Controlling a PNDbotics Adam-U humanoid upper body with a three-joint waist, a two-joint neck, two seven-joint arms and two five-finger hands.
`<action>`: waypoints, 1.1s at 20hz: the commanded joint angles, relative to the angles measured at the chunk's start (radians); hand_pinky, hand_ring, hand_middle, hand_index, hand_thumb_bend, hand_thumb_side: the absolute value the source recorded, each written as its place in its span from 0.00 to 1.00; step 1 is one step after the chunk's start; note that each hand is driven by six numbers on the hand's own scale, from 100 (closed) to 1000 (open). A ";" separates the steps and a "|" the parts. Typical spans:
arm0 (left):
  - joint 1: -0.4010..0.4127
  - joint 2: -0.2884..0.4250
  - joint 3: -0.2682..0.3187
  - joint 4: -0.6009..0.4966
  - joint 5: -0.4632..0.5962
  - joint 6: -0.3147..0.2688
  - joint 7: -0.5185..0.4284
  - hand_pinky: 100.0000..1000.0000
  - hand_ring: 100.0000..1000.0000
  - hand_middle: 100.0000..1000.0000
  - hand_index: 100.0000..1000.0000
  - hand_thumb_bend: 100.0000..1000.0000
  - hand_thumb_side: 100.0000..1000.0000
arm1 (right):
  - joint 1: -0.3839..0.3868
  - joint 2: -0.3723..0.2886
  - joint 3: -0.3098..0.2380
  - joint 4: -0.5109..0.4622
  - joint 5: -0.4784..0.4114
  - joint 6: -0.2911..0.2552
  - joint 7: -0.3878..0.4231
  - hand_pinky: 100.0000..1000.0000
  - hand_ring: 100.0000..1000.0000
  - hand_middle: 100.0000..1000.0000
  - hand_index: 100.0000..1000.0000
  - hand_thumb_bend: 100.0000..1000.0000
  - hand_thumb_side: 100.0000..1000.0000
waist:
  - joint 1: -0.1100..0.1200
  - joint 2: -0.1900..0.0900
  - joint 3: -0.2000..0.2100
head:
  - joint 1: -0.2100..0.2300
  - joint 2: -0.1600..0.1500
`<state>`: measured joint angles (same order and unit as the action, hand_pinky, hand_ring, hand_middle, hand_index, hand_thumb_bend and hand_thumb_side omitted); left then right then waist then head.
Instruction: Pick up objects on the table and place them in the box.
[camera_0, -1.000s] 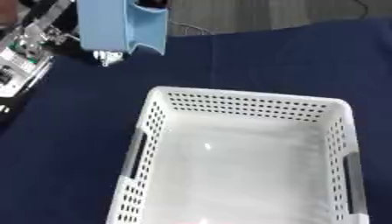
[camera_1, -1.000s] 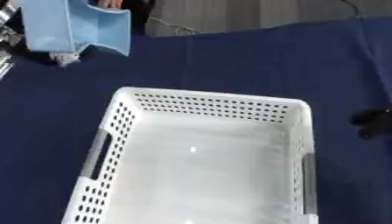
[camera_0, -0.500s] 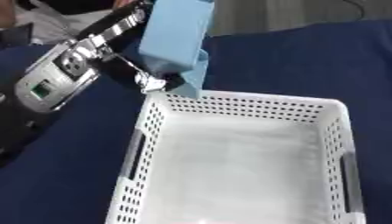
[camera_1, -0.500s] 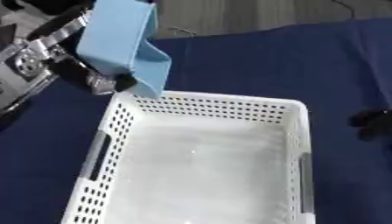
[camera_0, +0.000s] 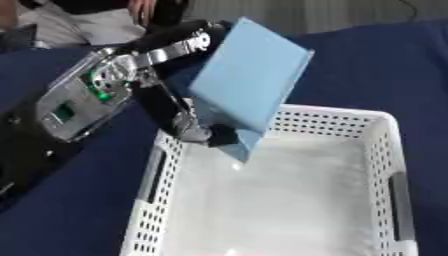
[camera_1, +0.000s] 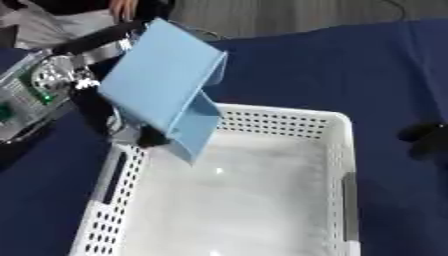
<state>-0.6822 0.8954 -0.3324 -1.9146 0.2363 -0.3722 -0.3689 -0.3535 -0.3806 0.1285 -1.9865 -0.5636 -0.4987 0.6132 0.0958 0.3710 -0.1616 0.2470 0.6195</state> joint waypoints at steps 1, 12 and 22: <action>-0.007 0.033 -0.002 -0.050 0.031 -0.004 -0.063 0.30 0.36 0.48 0.49 0.00 0.71 | -0.002 -0.017 -0.006 -0.013 -0.001 -0.297 0.294 0.74 0.63 0.64 0.00 0.00 0.82 | -0.003 -0.029 0.003 | -0.001 0.005; 0.015 0.051 -0.003 -0.020 0.010 -0.056 -0.349 0.95 0.93 1.00 1.00 0.00 1.00 | -0.001 -0.019 -0.009 -0.013 -0.011 -0.291 0.294 0.73 0.62 0.64 0.00 0.00 0.82 | -0.003 -0.035 0.007 | -0.005 0.012; 0.019 0.044 0.009 0.039 -0.097 -0.092 -0.366 1.00 1.00 1.00 1.00 0.00 1.00 | -0.003 -0.020 -0.005 -0.013 -0.006 -0.298 0.294 0.73 0.62 0.64 0.00 0.01 0.82 | -0.003 -0.029 0.006 | -0.007 0.015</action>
<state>-0.6584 0.9142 -0.3409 -1.8745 0.1508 -0.4071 -0.6879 -0.3517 -0.3807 0.1285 -1.9865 -0.5715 -0.4986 0.6132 0.0960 0.3639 -0.1573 0.2461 0.6293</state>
